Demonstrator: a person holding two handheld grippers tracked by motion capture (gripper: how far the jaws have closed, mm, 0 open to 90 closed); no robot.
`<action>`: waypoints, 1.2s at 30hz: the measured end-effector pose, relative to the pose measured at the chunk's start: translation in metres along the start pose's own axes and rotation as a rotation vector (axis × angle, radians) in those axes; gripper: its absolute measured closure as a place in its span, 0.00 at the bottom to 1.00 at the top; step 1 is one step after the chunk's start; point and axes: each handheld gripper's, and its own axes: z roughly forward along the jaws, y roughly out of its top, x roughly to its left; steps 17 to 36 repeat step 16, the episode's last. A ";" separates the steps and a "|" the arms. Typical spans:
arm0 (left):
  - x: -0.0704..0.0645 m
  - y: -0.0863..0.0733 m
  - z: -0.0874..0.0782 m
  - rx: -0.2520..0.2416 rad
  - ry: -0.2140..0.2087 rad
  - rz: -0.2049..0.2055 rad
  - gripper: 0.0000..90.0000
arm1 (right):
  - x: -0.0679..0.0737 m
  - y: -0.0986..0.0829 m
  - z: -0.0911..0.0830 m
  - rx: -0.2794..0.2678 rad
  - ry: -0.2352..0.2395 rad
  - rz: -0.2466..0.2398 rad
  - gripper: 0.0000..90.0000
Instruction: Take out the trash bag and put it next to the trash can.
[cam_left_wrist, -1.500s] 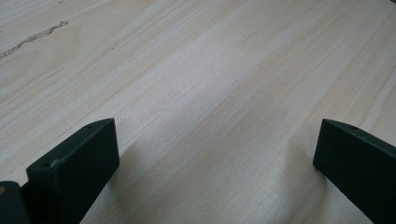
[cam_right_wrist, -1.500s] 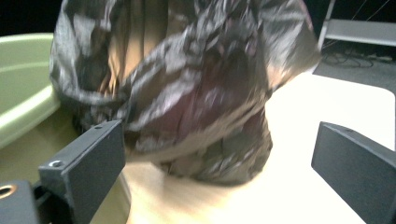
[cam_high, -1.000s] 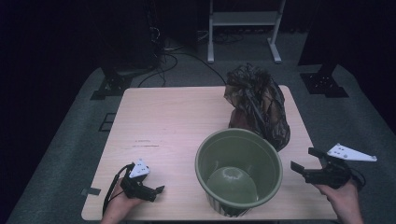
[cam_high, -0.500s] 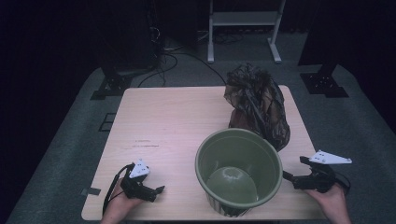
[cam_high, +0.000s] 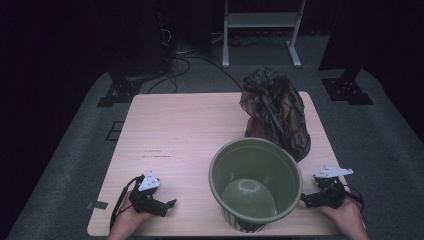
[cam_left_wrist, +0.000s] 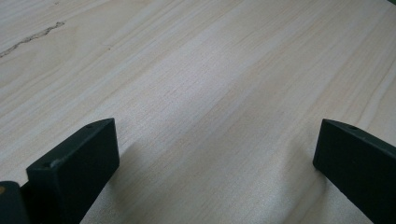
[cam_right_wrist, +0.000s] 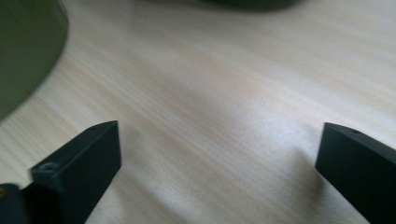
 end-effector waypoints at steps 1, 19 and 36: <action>0.000 0.000 0.000 0.000 0.000 0.000 0.00 | 0.001 0.000 0.001 -0.002 -0.003 -0.006 0.00; 0.000 0.000 0.000 0.000 -0.003 0.002 0.00 | 0.001 -0.001 0.003 -0.019 0.001 -0.026 0.00; 0.000 0.000 0.000 0.000 -0.003 0.002 0.00 | 0.001 -0.001 0.003 -0.019 0.001 -0.026 0.00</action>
